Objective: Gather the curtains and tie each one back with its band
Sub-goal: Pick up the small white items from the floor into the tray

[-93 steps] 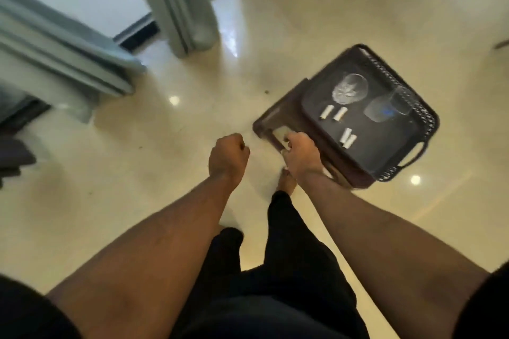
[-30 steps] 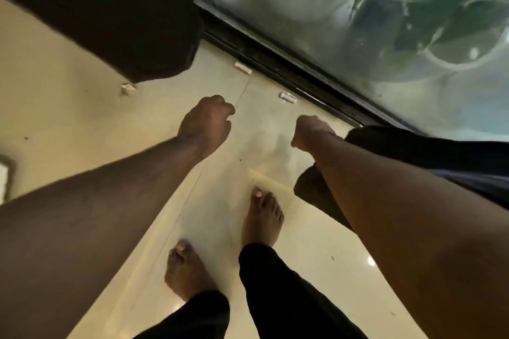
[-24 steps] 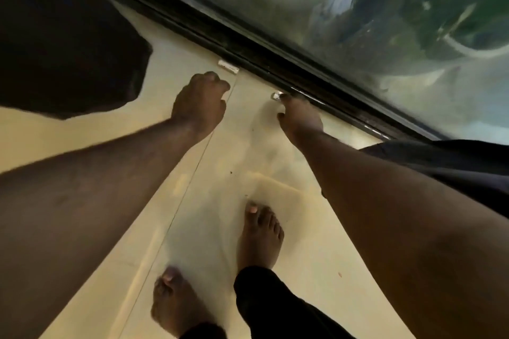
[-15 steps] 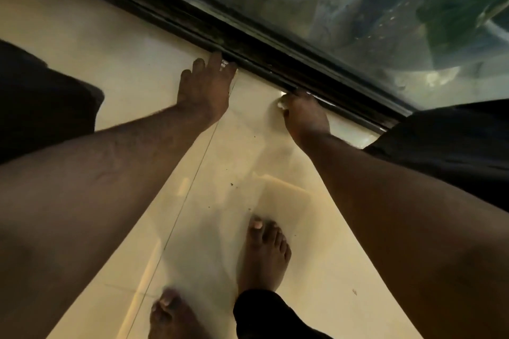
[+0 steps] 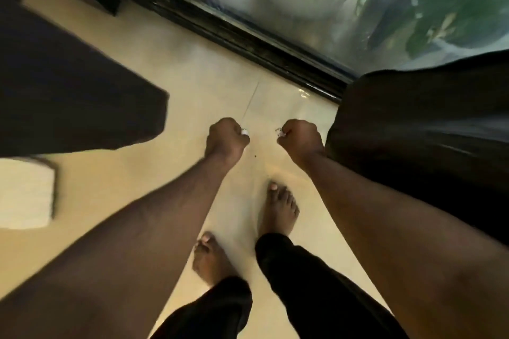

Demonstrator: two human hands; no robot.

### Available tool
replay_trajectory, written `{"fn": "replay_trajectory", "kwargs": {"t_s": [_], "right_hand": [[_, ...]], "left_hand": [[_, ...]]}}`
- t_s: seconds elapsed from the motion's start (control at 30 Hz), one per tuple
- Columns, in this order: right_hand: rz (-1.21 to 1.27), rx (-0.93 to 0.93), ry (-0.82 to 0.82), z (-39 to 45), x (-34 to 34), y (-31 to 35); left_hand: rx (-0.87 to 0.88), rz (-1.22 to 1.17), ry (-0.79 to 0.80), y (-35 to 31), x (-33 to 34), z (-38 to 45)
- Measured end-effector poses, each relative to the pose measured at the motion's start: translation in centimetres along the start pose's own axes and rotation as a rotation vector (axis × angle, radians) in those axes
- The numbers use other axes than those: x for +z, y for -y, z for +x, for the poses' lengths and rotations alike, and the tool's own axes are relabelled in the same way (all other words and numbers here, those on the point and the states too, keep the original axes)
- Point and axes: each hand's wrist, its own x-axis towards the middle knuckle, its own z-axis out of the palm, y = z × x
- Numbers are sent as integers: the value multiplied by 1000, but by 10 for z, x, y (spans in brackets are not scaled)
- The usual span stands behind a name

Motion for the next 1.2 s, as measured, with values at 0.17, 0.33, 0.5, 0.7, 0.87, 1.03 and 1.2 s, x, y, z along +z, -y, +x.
{"fn": "replay_trajectory", "kwargs": {"t_s": [0.17,0.33,0.5,0.7,0.87,1.03,1.2], "right_hand": [[-138,-110,115,-124,-35,49],[-128,-126,143,-261,-87,86],[-106,-222,88,-423,-130,79],[-144,-292,46,-577,-147,15],[-196,-292,45,-699,-141,-69],[-217,-249,6,-788,-122,-147],[-191,-220,-111,-860,-97,-224]], "left_hand": [[-37,76,-18,5,-72,-129],[-1,152,-1,-11,-136,-278],[102,257,-11,-25,-165,-455],[286,507,-4,-13,-144,-608],[358,609,24,11,-90,-722],[440,672,37,31,-35,-812],[493,648,59,56,44,-879]]}}
